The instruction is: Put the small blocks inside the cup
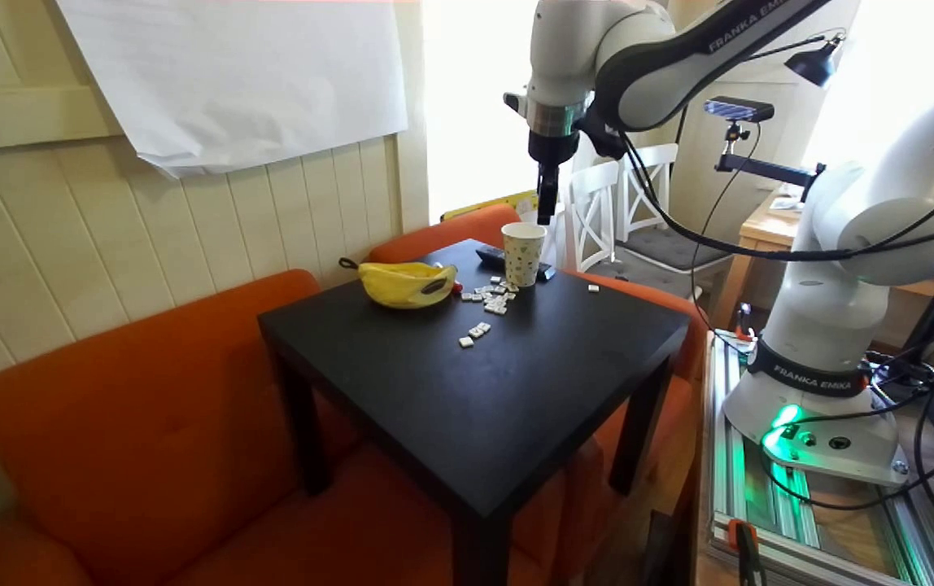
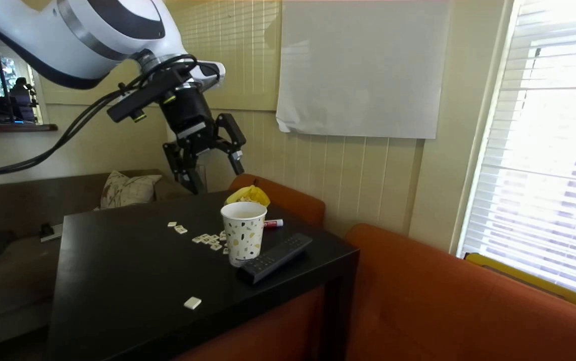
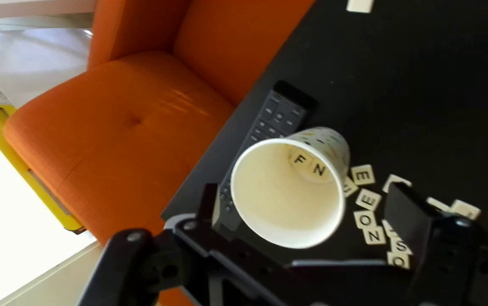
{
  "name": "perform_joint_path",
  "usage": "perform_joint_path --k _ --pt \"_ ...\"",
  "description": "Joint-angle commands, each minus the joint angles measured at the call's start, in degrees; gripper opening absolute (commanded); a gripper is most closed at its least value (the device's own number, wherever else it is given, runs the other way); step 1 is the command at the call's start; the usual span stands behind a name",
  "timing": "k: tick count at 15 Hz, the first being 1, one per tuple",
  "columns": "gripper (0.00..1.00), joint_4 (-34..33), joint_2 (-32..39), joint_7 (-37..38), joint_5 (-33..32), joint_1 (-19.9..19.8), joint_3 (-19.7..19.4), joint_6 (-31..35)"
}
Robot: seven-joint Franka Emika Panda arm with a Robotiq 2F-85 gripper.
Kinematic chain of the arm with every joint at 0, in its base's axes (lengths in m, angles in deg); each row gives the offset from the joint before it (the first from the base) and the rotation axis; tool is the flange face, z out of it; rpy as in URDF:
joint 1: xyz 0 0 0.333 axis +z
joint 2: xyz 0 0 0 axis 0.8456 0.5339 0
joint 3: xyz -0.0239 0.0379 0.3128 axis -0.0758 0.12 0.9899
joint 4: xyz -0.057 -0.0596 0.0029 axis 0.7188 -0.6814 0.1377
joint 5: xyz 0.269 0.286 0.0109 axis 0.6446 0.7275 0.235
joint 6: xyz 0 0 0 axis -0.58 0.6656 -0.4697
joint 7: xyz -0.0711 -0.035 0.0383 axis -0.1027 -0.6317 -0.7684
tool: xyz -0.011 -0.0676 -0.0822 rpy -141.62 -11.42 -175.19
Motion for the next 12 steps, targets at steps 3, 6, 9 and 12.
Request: perform_joint_path --k 3,6,9,12 --pt "1.0 1.4 -12.2 -4.6 20.8 4.6 -3.3 -7.3" --pt "1.0 1.3 -17.9 1.2 22.7 2.1 -0.9 -14.3" --pt "1.0 0.8 -22.1 4.4 22.0 0.9 0.4 -23.1" --pt "1.0 3.6 -24.3 4.6 15.6 -0.9 1.8 -24.4"
